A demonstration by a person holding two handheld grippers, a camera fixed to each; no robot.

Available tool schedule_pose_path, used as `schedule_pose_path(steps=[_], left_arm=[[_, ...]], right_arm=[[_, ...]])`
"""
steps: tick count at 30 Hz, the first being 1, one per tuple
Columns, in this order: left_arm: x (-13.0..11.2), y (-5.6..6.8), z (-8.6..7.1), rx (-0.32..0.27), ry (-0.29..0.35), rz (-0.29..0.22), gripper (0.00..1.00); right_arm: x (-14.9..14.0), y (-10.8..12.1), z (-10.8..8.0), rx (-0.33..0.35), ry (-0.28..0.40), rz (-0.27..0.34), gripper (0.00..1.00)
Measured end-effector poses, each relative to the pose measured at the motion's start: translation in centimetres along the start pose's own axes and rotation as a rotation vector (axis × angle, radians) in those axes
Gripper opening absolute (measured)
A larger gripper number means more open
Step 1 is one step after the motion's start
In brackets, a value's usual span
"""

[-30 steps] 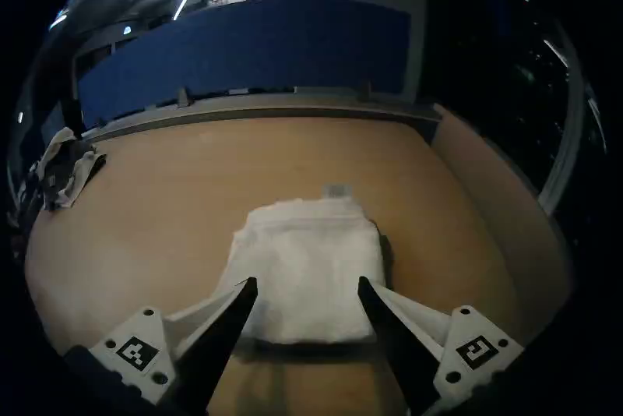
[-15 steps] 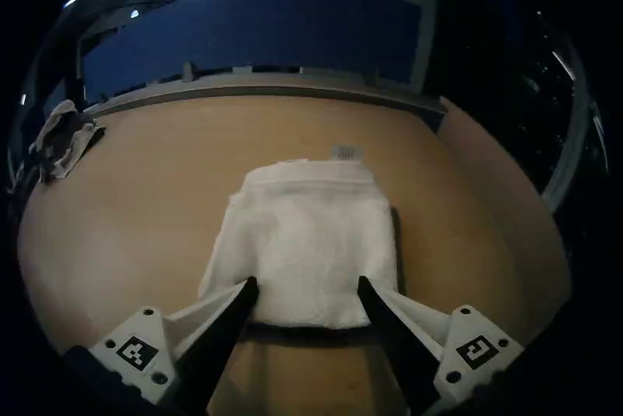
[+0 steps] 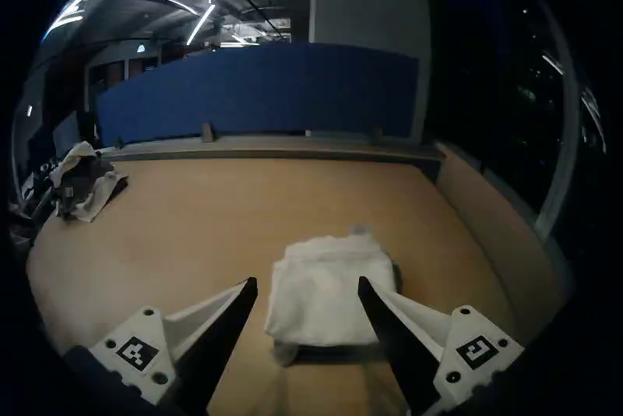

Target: Fold towel

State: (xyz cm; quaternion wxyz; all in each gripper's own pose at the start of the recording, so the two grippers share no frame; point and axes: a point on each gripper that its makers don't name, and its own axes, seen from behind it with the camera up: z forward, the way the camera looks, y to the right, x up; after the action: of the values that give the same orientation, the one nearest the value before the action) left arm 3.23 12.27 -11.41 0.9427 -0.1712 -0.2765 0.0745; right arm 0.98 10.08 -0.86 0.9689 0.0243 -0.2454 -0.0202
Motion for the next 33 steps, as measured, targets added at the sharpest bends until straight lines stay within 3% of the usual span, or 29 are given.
schedule_pose_path(steps=[6, 11, 14, 20, 26, 33], left_arm=[[1.0, -1.7, 0.4, 0.041, 0.057, -0.010, 0.98], [2.0, -3.2, 0.7, 0.086, 0.125, -0.029, 0.98], [2.4, -4.1, 0.7, 0.113, 0.157, -0.064, 0.99], [3.2, -5.5, 0.6, 0.128, 0.216, -0.125, 0.98], [4.3, -7.0, 0.3, 0.154, 0.278, -0.150, 0.98], [6.5, -8.1, -0.3, 0.179, 0.372, -0.159, 0.99]], right_arm=[[3.4, -3.5, -1.7, 0.019, 0.121, -0.015, 1.00], [6.2, -4.7, -2.8, -0.018, 0.242, 0.037, 1.00], [7.0, -5.3, -3.1, -0.046, 0.290, 0.081, 1.00], [8.5, -7.2, -4.2, -0.040, 0.357, 0.126, 1.00], [9.2, -7.9, -5.6, -0.054, 0.424, 0.108, 1.00], [8.9, -8.6, -6.0, -0.068, 0.414, 0.073, 1.00]])
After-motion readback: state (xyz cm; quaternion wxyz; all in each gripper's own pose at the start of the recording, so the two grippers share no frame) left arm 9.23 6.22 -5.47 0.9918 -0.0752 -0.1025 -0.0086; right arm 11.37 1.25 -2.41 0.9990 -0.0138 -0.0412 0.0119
